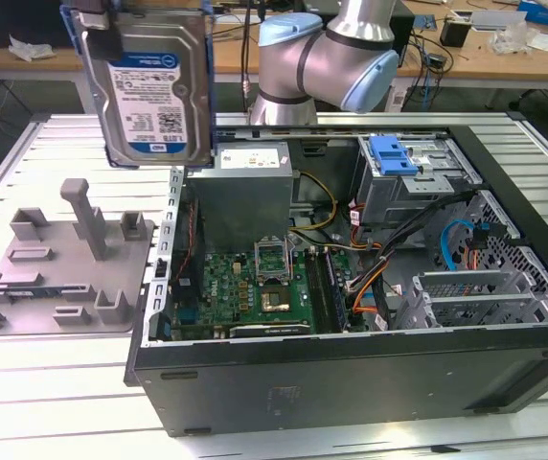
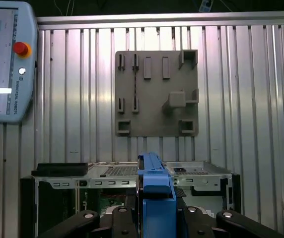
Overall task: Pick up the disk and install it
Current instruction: 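Pick up the disk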
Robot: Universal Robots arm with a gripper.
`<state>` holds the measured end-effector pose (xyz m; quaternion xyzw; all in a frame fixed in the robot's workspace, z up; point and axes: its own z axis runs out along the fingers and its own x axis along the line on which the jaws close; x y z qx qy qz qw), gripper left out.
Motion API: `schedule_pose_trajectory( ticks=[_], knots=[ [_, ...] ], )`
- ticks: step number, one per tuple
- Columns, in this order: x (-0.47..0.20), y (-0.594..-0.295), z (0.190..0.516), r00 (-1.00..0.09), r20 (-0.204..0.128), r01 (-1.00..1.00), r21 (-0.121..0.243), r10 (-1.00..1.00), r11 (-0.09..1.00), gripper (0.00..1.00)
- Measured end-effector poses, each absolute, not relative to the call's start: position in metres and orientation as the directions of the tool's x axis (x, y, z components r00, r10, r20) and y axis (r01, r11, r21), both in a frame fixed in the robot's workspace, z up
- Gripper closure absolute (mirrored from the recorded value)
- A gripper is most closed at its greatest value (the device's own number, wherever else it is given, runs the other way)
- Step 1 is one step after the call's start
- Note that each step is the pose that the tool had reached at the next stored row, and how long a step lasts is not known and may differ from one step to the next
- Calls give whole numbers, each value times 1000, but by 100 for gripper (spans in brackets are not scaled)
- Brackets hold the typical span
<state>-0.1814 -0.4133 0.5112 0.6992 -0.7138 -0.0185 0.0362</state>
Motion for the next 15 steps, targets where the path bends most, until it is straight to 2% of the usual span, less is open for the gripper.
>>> schedule_pose_trajectory(
  ticks=[15],
  knots=[
    [-114,-435,511,-17,26,-996,89,-1000,19,63]
  ],
)
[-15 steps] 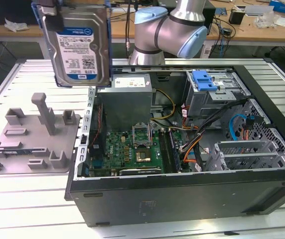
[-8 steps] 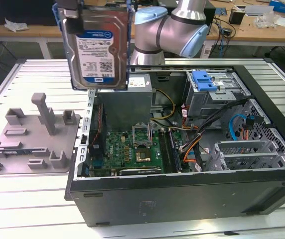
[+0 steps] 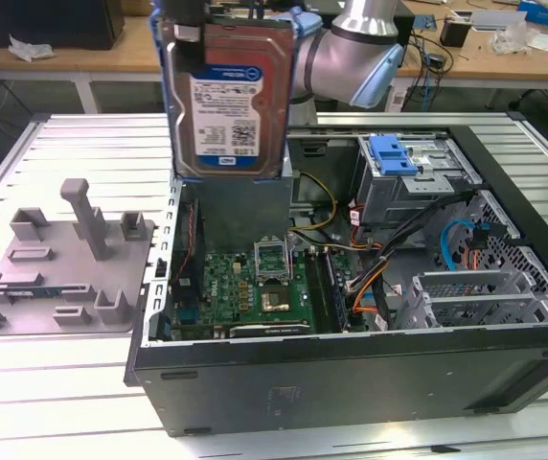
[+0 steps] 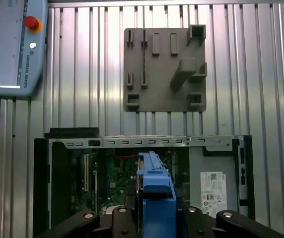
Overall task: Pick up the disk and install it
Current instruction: 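Pick up the disk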
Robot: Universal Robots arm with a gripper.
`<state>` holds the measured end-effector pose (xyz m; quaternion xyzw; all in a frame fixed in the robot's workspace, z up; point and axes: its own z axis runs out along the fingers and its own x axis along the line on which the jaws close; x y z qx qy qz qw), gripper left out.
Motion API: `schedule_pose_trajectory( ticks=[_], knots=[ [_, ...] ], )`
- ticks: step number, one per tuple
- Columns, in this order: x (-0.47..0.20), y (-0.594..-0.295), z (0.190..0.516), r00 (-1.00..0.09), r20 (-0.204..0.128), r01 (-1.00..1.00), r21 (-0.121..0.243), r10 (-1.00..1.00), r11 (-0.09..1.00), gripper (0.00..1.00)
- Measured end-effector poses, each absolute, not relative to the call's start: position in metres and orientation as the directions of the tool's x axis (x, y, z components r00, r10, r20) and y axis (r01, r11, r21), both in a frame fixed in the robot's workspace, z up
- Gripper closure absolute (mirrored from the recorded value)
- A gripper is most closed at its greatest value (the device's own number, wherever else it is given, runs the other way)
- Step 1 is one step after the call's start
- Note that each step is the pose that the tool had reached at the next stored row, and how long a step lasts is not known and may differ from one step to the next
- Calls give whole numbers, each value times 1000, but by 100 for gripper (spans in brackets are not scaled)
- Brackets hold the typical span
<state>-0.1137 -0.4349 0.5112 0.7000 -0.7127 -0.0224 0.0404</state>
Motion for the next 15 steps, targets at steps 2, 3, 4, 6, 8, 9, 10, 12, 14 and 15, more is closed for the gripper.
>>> schedule_pose_trajectory(
  ticks=[2,3,4,6,8,9,10,12,14,15],
  knots=[
    [-105,-438,511,-17,26,-996,90,-1000,19,63],
    [-101,-439,511,-16,26,-996,90,-1000,19,63],
    [-97,-440,511,-16,26,-996,91,-1000,18,63],
    [-88,-443,511,-15,26,-996,93,-1000,18,63],
    [-80,-445,511,-15,26,-995,94,-1000,17,63],
    [-74,-447,511,-14,26,-995,95,-1000,16,63],
    [-70,-448,511,-14,26,-995,95,-1000,16,63],
    [-62,-450,511,-13,26,-995,96,-1000,15,63],
    [-55,-452,511,-13,26,-995,97,-1000,15,63],
    [-50,-454,511,-12,26,-995,97,-1000,14,63]
  ],
)
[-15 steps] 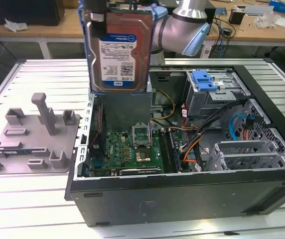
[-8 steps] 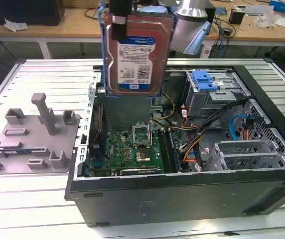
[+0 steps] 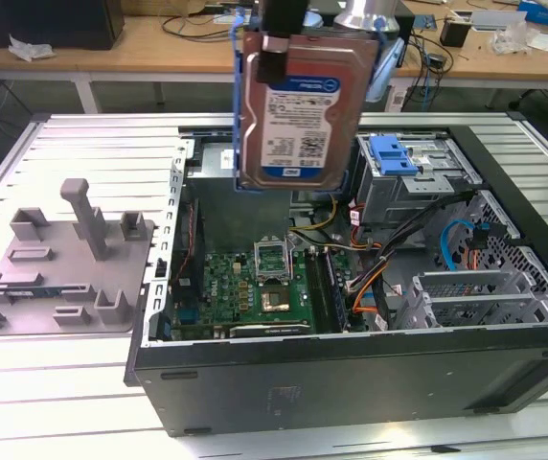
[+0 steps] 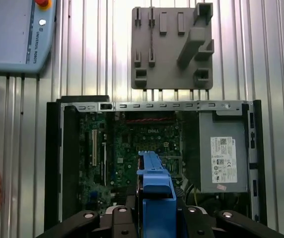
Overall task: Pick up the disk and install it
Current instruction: 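Pick up the disk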
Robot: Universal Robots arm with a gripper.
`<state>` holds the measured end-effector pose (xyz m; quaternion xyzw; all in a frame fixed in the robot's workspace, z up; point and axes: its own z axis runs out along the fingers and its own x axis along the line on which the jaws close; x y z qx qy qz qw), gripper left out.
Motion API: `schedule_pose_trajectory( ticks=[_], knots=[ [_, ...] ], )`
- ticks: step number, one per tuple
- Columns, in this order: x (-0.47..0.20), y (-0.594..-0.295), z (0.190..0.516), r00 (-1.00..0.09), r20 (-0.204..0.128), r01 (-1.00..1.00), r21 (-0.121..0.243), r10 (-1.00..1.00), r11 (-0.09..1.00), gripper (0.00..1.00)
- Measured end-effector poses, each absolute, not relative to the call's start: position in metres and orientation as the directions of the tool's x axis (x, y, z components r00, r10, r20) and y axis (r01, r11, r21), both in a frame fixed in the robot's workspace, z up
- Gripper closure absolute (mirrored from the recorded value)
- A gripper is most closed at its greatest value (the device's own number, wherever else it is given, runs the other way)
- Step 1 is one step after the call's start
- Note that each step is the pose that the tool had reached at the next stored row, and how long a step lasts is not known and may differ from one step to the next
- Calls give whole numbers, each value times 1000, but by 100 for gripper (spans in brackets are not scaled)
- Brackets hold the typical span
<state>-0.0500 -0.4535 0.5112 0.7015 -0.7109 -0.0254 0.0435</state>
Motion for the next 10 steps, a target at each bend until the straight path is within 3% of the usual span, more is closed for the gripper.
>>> schedule_pose_trajectory(
  ticks=[10],
  knots=[
    [-15,-460,511,-7,26,-995,99,-1000,9,63]
  ],
)
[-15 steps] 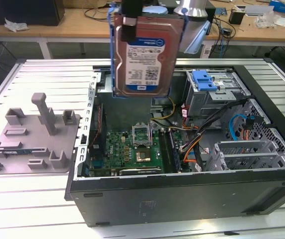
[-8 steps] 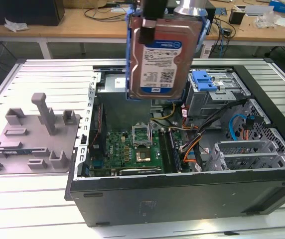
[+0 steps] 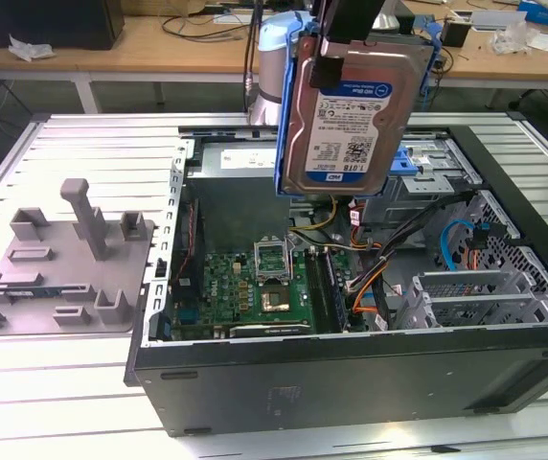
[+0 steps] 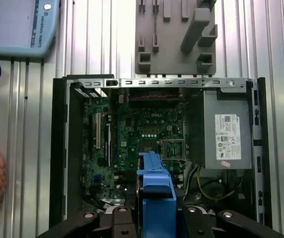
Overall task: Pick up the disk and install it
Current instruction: 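Pick up the disk, then insert the disk into the insertion slot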
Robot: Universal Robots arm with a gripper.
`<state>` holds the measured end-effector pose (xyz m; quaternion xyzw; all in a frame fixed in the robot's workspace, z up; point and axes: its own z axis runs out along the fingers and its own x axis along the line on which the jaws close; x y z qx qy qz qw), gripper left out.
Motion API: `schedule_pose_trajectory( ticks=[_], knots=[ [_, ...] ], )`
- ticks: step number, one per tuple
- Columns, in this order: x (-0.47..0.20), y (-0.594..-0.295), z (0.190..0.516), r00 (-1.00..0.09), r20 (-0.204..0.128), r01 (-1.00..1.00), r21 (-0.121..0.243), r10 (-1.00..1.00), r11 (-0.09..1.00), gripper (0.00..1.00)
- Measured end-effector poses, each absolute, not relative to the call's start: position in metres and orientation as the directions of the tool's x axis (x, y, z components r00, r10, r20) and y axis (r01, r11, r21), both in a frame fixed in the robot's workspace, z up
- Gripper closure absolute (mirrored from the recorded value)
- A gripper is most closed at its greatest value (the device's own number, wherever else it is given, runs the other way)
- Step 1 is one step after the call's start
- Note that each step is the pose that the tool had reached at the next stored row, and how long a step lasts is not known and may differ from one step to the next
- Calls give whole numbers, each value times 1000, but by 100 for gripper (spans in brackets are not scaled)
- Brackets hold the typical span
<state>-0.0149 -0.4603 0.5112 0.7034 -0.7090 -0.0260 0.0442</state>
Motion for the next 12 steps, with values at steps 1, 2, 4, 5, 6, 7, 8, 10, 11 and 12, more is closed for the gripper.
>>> schedule_pose_trajectory(
  ticks=[1,2,4,5,6,7,8,10,11,12],
  knots=[
    [-15,-460,511,-7,26,-995,99,-1000,9,63],
    [-15,-460,511,-7,26,-995,99,-1000,9,63],
    [-14,-460,511,-6,26,-995,99,-1000,9,63],
    [-14,-460,511,-6,26,-995,99,-1000,9,63],
    [-14,-460,511,-6,26,-995,99,-1000,9,63],
    [-14,-460,511,-6,26,-995,99,-1000,9,63],
    [-14,-460,511,-6,26,-995,99,-1000,9,63],
    [-14,-460,511,-6,26,-995,99,-1000,9,63],
    [-14,-460,511,-6,26,-995,98,-1000,9,63],
    [-14,-460,511,-6,26,-995,96,-1000,9,63]
  ],
)
